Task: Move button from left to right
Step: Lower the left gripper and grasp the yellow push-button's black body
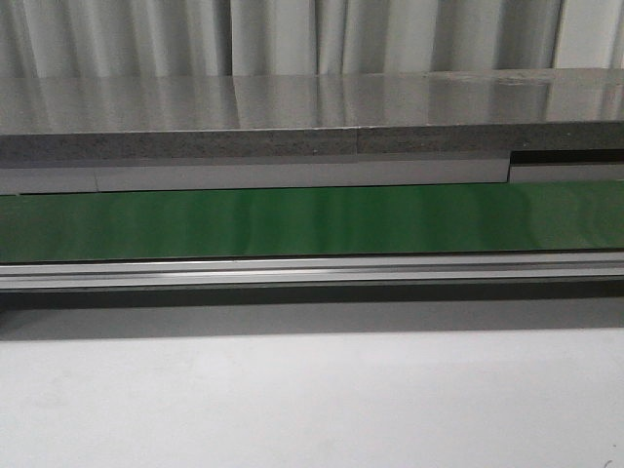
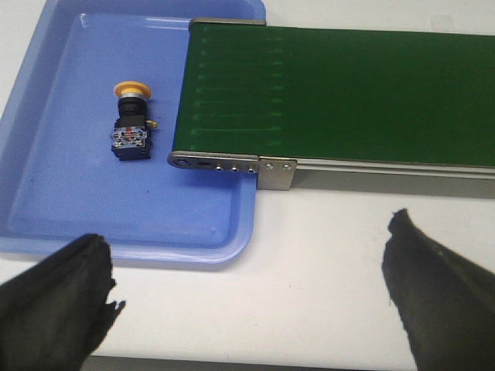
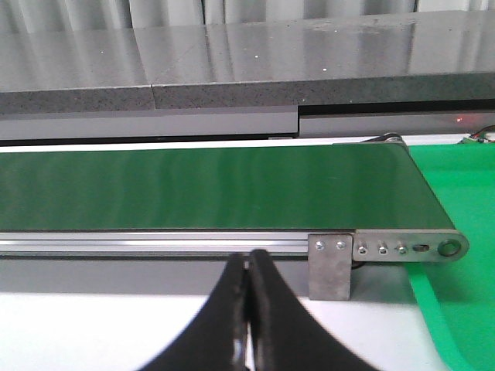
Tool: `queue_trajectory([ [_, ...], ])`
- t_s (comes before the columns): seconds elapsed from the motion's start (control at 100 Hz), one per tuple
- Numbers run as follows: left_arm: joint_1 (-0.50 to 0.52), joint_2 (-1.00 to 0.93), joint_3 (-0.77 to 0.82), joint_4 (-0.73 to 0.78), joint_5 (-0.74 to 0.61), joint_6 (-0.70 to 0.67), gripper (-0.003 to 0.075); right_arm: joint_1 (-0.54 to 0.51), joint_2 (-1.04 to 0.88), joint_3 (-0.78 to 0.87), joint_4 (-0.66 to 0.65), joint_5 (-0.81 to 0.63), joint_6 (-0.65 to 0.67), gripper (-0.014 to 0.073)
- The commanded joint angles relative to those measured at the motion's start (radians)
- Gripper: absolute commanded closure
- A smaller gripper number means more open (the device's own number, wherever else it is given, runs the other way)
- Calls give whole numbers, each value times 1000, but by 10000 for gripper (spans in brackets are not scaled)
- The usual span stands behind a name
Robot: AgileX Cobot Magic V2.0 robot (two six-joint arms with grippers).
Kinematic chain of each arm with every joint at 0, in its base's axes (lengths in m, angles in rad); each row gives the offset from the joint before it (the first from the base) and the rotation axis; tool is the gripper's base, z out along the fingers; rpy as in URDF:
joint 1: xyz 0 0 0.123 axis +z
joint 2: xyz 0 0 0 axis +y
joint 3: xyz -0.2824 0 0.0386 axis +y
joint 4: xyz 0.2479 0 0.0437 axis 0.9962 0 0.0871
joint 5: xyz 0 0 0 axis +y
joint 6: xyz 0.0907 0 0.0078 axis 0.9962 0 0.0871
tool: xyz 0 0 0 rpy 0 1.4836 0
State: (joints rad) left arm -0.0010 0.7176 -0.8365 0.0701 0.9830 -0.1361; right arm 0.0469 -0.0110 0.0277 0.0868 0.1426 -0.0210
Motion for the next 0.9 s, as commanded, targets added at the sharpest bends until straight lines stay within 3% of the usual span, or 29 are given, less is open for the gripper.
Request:
queue_trajectory([
  [0.0,-6,5,-37,-35,-67,-2,87,0,-18,-17,-8,-80,0,660],
  [0.23,-6,32,-42,20,-160,-12,116,0,-18,-17,-8,-80,0,660],
  [0.43,6,229,-136,105,-156,-32,116,0,-18,-17,-8,-80,0,660],
  [0.72,151,575,-386,74,-206,-28,116,0,-18,-17,-8,-80,0,660],
  [0.89,246,758,-535,-2,-184,75,116,0,-18,-17,-8,-80,0,660],
])
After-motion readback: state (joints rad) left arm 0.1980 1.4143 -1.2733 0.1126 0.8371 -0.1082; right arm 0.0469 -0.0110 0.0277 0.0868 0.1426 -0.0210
